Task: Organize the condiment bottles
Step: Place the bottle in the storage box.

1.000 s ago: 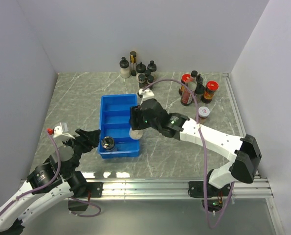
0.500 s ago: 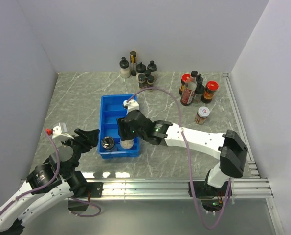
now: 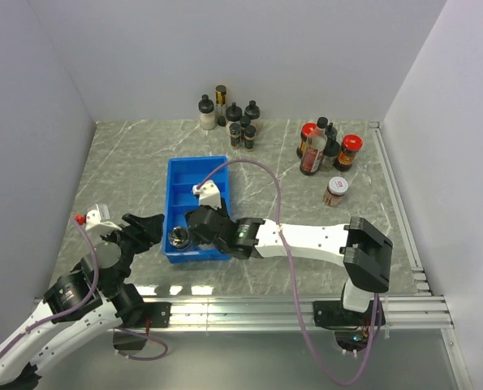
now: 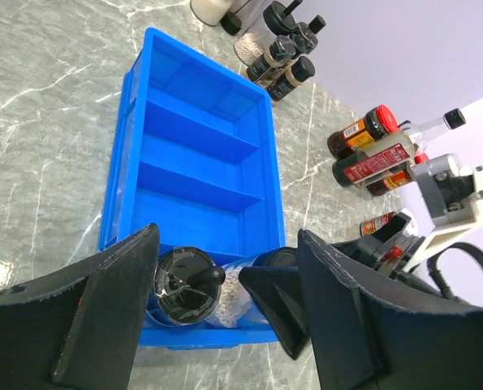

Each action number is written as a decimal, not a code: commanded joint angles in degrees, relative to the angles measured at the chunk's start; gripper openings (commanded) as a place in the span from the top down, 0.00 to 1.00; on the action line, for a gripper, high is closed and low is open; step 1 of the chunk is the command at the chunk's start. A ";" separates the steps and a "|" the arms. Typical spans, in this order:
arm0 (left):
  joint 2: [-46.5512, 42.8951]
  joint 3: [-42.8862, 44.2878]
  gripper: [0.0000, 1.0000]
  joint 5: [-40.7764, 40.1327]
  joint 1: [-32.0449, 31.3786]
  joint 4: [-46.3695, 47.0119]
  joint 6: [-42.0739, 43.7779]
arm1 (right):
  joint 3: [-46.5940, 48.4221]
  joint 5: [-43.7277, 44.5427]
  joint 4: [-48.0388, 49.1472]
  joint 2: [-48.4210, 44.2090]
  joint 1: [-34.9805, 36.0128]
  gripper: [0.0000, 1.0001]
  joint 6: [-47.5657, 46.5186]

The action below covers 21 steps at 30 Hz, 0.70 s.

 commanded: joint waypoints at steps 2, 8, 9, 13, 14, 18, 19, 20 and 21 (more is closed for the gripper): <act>-0.39 0.70 0.26 -0.79 -0.06 0.94 -0.30 | 1.10 6.33 4.31 2.11 0.51 0.93 1.88; -0.39 0.78 0.26 -0.53 -0.06 0.33 -0.83 | 1.63 9.15 1.58 4.31 0.87 0.89 3.82; -0.39 0.78 0.26 -0.53 -0.06 0.33 -0.92 | 1.54 9.76 1.41 4.31 0.87 0.88 4.00; -0.39 0.78 0.26 -0.44 -0.06 0.33 -1.18 | 1.36 9.59 1.14 4.48 0.87 0.73 4.17; -0.30 0.78 0.26 -0.44 -0.06 0.33 -1.18 | 1.28 9.42 1.14 4.31 0.87 0.67 4.26; -0.30 0.87 0.26 -0.53 -0.06 -0.02 -1.53 | 1.36 8.80 0.79 3.87 0.78 0.37 4.79; -0.30 0.96 0.26 -0.53 -0.06 -0.11 -1.62 | 1.71 8.54 0.27 3.70 0.87 0.34 4.87; -0.22 0.87 0.26 -0.61 -0.06 -0.20 -1.71 | 1.72 8.45 0.00 3.43 0.87 0.30 5.05; -0.13 0.87 0.26 -0.61 -0.15 -0.20 -1.88 | 1.72 8.27 -0.09 3.08 0.87 0.29 5.05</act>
